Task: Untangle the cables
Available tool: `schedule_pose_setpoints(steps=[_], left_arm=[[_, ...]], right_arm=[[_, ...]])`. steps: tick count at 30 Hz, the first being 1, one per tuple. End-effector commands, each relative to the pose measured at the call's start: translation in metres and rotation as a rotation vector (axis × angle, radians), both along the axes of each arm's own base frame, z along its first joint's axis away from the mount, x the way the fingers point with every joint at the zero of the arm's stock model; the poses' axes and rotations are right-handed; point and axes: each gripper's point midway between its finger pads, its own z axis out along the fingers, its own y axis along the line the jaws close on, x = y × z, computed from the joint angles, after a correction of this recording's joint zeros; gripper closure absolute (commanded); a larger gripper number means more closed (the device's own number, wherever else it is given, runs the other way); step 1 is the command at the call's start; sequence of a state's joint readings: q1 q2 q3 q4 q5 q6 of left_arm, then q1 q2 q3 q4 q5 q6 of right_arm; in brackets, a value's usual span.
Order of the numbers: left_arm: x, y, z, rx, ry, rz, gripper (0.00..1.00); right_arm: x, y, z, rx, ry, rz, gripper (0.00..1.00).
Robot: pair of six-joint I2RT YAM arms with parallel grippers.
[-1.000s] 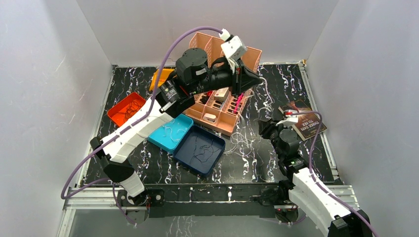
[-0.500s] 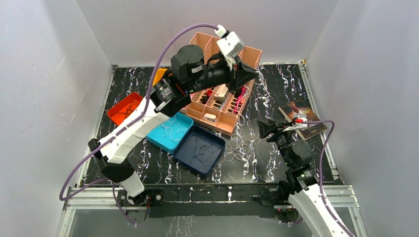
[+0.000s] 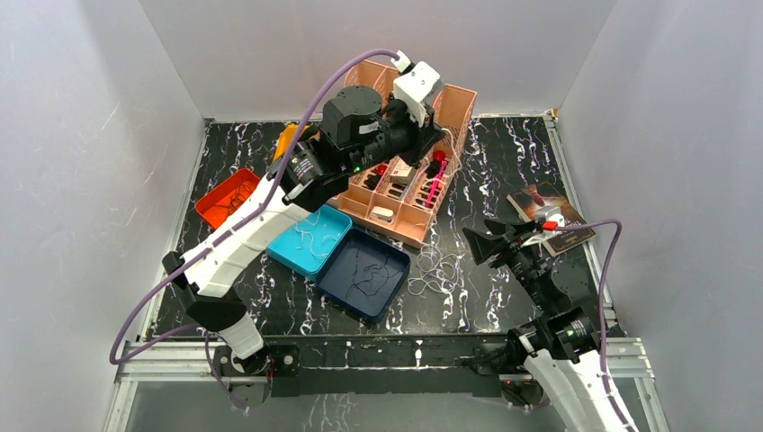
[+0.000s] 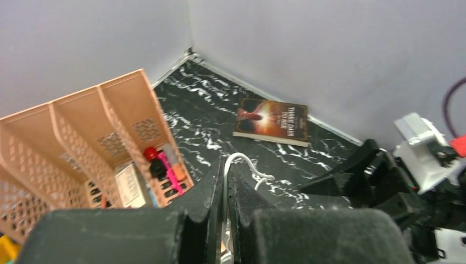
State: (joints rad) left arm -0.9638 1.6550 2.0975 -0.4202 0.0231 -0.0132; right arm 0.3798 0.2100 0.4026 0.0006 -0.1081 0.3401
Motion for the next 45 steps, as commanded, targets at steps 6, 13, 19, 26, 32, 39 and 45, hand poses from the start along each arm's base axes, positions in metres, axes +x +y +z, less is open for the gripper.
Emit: schedule_pose_setpoints(steps=[6, 13, 19, 26, 32, 39, 45], left_arm=[[0.029, 0.075, 0.029, 0.079, -0.117, 0.314, 1.00], [0.041, 0.123, 0.039, 0.160, -0.202, 0.490, 1.00], [0.053, 0.167, 0.032, 0.226, -0.212, 0.638, 1.00], [0.068, 0.210, 0.013, 0.291, -0.160, 0.772, 1.00], [0.068, 0.230, -0.005, 0.331, -0.128, 0.834, 1.00], [0.071, 0.258, -0.047, 0.372, -0.051, 0.893, 1.00], [0.069, 0.281, -0.083, 0.426, 0.015, 0.946, 1.00]], right_arm=[[0.002, 0.002, 0.001, -0.007, 0.005, 0.006, 0.31], [0.003, 0.002, -0.006, -0.008, 0.025, 0.002, 0.31], [0.005, 0.002, -0.011, -0.011, 0.040, 0.003, 0.32], [0.007, 0.005, -0.012, -0.016, 0.043, 0.014, 0.32], [0.008, 0.006, -0.014, -0.014, 0.050, 0.017, 0.32], [0.009, 0.008, -0.014, -0.002, 0.056, 0.023, 0.32], [0.009, 0.009, -0.014, -0.002, 0.061, 0.026, 0.32]])
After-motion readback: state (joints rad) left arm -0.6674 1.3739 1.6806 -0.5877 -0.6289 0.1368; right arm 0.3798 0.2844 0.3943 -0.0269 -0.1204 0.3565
